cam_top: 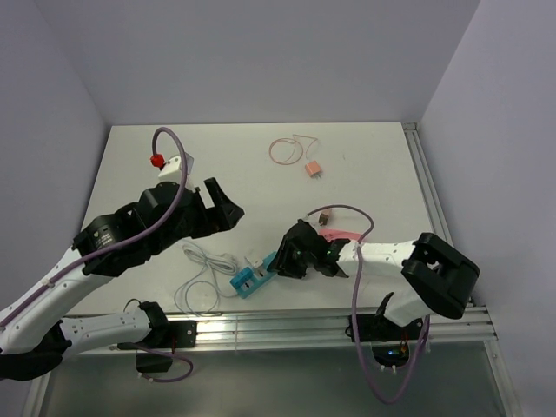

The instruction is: Insert the plug

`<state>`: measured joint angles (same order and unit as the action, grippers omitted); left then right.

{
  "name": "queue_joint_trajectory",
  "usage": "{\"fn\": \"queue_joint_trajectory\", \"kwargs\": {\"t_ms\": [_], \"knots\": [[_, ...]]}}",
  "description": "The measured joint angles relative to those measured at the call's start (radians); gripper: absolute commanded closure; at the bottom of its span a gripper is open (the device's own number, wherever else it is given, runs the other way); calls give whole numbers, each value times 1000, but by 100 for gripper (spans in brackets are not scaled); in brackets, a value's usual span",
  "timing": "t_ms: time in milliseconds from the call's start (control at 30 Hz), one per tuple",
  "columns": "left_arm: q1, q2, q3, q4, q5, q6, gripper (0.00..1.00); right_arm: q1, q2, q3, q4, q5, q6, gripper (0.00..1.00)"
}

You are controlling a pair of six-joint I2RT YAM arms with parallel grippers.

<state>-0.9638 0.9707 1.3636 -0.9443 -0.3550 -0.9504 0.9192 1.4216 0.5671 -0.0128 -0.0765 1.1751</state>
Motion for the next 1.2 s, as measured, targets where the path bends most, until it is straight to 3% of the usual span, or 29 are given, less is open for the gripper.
{"fn": "queue_joint_trajectory", "kwargs": {"t_ms": [267, 600, 700, 833, 867, 1067, 1200], "knots": [[0, -21, 1, -5, -2, 7, 9, 44, 187, 164, 54, -6, 13, 60], [0, -34, 53, -49, -14, 4, 9, 117, 460, 416, 159, -117, 54, 62], [0, -29, 77, -78, -29, 2, 9, 130, 530, 517, 138, -138, 47, 56], [0, -10, 129, -121, -60, -5, 8, 139, 548, 586, 72, -114, -8, 38], [0, -5, 142, -128, -68, -6, 8, 139, 538, 594, 44, -98, -35, 20], [0, 26, 248, -237, -203, -48, 8, 131, 518, 819, -222, 66, -311, 16], [0, 32, 310, -288, -311, -68, 9, 115, 547, 1026, -278, 150, -499, 16]]}}
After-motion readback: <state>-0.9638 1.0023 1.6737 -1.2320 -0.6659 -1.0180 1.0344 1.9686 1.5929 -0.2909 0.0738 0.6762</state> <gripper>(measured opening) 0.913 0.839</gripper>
